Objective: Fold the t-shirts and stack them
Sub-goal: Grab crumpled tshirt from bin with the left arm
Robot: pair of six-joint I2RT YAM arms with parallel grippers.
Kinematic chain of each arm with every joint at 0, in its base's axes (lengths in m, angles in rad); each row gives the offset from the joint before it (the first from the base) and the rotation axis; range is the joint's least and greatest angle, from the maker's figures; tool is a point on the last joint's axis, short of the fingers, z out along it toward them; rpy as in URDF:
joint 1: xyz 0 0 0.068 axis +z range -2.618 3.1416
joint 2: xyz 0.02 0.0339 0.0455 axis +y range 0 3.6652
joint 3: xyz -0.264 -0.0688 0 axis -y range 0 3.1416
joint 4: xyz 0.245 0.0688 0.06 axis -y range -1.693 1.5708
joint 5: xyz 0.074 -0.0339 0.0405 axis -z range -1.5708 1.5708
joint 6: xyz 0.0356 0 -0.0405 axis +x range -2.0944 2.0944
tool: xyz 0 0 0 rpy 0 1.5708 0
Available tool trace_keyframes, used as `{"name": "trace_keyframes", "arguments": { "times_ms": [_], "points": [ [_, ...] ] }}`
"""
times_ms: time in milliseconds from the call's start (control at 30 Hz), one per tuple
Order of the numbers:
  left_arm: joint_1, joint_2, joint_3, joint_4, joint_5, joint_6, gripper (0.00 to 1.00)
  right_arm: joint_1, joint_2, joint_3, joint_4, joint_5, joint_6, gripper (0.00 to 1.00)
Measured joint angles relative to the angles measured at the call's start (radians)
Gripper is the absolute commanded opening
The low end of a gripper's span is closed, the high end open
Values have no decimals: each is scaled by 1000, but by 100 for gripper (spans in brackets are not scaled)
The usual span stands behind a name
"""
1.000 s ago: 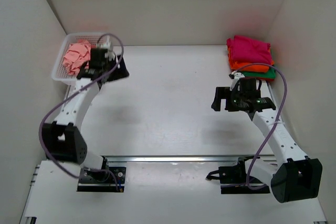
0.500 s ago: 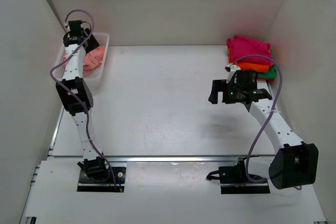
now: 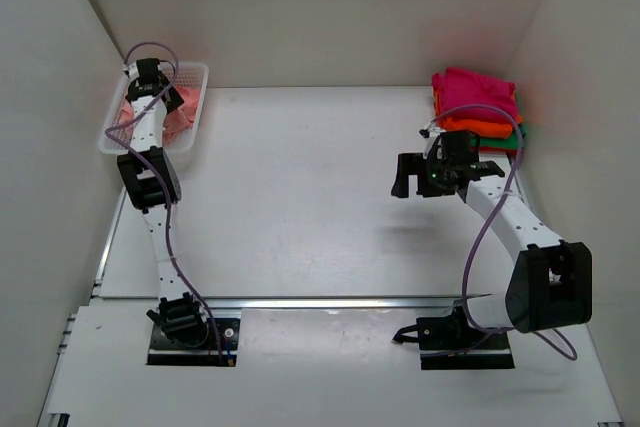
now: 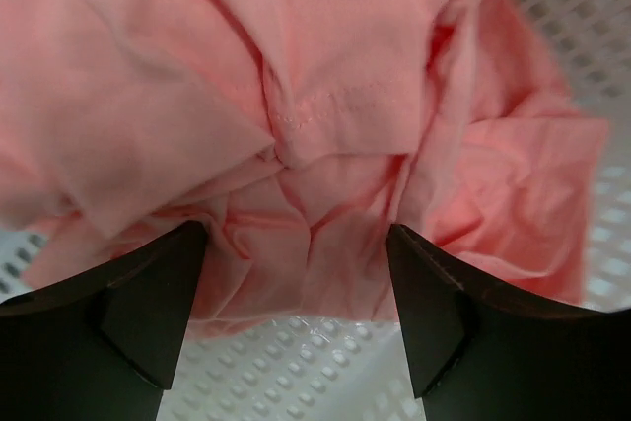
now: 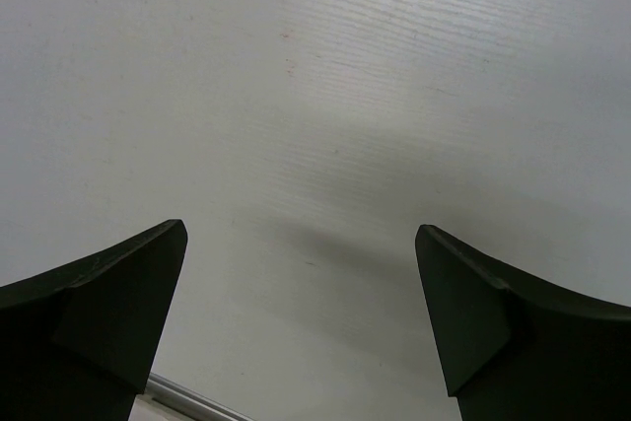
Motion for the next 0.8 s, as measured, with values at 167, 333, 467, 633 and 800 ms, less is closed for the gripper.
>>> {"name": "trace_keyframes", "arguments": {
  "times_ms": [167, 333, 467, 633, 800],
  "points": [
    [7, 82, 1, -26, 19, -13, 20, -3, 15, 37, -2, -2, 2, 99],
    [14, 64, 5, -43, 68, -7, 0, -4, 14, 51, 4, -18, 20, 99],
    [-17, 35, 40, -60, 45, 22, 0, 7, -7, 51, 5, -14, 41, 99],
    [-122, -269, -161, 80, 73, -30, 0, 11, -64, 41, 10, -6, 55, 99],
    [-173, -644, -151, 130, 313, -164, 0, -11, -174, -52, 28, 8, 56, 99]
  ]
}}
